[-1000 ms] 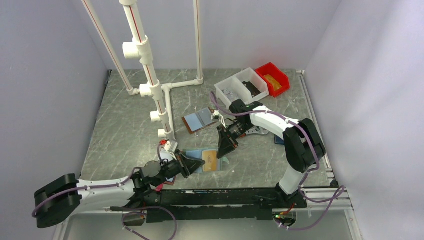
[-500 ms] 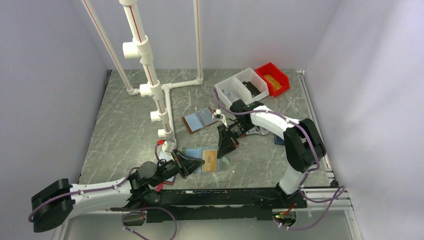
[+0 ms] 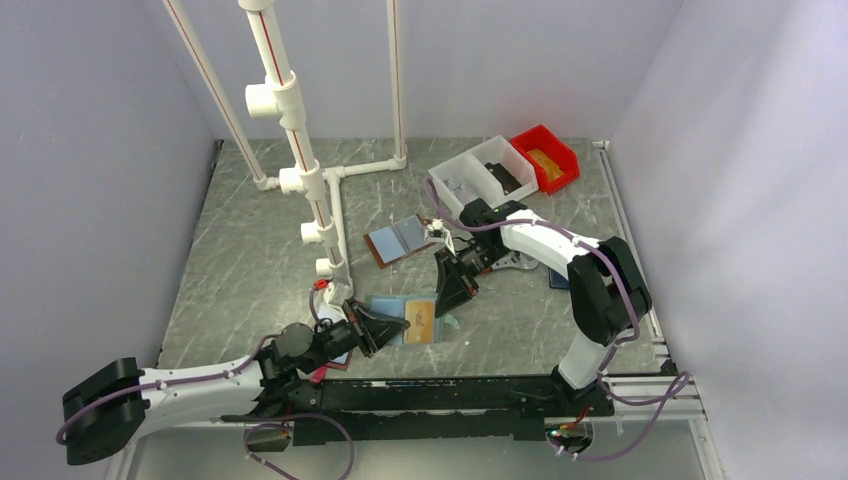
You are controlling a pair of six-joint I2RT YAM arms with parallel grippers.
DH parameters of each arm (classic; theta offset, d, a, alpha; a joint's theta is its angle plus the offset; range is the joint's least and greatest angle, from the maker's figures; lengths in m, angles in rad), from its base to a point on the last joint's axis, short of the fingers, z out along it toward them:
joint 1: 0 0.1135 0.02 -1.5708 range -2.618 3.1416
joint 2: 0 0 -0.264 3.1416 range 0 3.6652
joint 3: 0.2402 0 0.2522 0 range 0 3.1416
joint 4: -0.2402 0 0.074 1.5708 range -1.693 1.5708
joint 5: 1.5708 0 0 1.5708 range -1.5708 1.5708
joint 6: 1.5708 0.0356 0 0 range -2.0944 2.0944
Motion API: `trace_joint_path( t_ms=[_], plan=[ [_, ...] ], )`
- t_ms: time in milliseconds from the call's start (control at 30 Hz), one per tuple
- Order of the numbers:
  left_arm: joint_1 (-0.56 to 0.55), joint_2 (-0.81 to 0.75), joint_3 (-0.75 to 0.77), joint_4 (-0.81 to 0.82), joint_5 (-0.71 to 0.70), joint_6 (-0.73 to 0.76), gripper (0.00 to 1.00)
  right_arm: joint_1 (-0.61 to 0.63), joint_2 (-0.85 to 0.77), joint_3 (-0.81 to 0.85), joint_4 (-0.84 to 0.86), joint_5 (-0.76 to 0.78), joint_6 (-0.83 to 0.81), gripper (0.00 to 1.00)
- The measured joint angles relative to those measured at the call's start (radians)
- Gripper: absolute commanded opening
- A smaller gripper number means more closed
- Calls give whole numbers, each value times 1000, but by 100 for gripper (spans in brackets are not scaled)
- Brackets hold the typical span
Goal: Take the credit cards out of the card holder
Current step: Remove the credit card from the card holder.
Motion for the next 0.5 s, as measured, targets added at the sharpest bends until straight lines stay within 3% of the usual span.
trace_joint_path(
  t_ms=[500],
  plan=[
    [-2, -180, 0, -226, -25, -20, 0, 27, 4, 25, -38, 45, -114, 0]
  ],
)
